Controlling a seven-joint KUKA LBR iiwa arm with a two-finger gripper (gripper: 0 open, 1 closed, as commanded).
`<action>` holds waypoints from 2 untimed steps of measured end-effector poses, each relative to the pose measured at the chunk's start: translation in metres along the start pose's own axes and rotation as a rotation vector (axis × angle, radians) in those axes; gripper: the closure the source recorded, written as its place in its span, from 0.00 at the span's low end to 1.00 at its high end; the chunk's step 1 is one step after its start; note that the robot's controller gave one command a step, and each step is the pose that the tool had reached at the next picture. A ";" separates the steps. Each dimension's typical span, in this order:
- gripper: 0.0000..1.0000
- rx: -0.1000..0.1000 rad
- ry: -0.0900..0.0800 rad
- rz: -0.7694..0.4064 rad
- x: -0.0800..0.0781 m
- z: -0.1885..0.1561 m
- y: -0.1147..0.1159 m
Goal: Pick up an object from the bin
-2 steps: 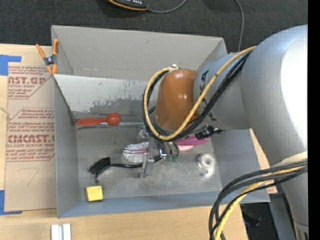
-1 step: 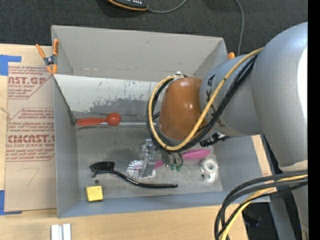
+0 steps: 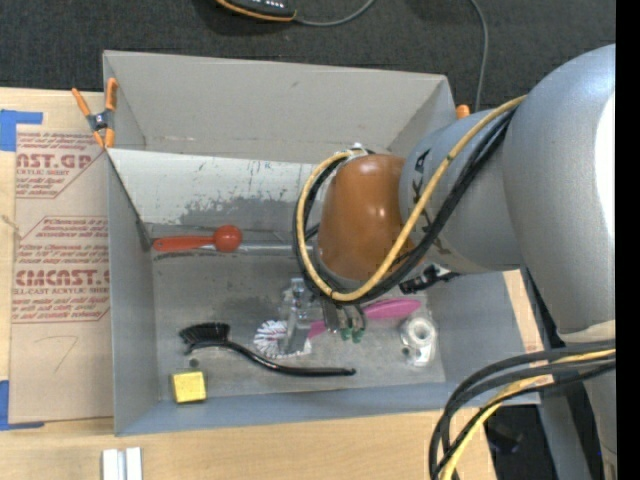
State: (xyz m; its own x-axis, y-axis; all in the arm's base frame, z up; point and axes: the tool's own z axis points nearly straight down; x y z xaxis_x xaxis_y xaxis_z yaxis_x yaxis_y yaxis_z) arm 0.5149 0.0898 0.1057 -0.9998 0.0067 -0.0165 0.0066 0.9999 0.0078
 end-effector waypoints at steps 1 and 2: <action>1.00 -0.006 -0.005 0.023 -0.002 0.030 -0.014; 1.00 -0.004 -0.010 0.029 -0.010 0.030 -0.008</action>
Offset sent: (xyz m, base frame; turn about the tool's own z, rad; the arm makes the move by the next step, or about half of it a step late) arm 0.0074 -0.0089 -0.0357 0.0298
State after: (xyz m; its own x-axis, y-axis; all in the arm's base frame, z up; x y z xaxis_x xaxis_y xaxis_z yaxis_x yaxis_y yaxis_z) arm 0.5257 0.0820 0.0760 -0.9990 0.0360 -0.0265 0.0357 0.9993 0.0128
